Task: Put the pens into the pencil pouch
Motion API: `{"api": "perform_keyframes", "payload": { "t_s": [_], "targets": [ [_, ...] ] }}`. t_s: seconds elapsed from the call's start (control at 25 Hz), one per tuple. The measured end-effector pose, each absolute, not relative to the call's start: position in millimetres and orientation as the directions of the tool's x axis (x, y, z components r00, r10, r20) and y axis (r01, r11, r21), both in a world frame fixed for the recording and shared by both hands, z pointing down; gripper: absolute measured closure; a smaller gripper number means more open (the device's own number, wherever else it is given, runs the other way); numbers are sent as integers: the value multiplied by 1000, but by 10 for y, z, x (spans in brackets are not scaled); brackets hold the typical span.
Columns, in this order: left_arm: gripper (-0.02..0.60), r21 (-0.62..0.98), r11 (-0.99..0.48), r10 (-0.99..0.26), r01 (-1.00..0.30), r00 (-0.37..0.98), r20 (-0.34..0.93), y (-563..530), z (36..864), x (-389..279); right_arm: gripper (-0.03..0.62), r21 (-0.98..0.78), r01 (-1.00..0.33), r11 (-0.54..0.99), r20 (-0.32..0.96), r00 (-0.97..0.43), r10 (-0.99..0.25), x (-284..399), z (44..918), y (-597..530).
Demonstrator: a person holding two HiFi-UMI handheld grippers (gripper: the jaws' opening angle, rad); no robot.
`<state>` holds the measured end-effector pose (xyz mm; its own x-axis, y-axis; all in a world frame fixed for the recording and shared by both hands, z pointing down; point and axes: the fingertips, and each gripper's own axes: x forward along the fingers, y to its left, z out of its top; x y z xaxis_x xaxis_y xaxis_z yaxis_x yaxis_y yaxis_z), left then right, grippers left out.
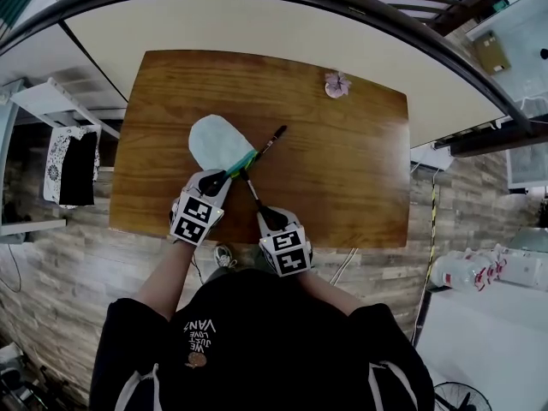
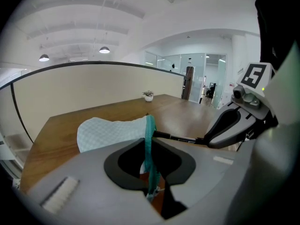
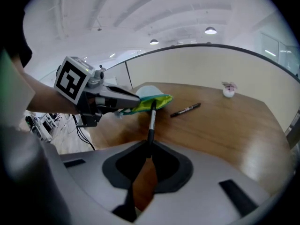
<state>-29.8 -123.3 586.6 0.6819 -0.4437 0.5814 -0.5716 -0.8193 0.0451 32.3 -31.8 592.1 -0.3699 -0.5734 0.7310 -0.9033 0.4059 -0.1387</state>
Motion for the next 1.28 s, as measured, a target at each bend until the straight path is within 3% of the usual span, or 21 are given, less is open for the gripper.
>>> {"api": "perform_keyframes", "payload": {
  "t_s": [0.48, 0.92, 1.2, 1.28],
  "targets": [
    [529, 76, -846, -385, -527, 705, 596, -984, 5909, -268, 543, -138, -888, 438, 704, -399, -588, 292, 5745, -902],
    [529, 140, -817, -419, -560, 742, 523, -996, 5651, -228, 543, -128, -873, 471, 670, -426, -607, 168, 5708, -1320],
    [529, 300, -702, -476, -645, 740, 475, -1100, 5610, -316, 542, -171, -858, 485, 632, -473, -614, 59, 5738, -1464],
    [529, 337, -657, -503, -674, 725, 469, -1144, 5636, -354, 508, -217, -845, 489, 606, -509, -611, 38, 5699, -1471]
  ]
}}
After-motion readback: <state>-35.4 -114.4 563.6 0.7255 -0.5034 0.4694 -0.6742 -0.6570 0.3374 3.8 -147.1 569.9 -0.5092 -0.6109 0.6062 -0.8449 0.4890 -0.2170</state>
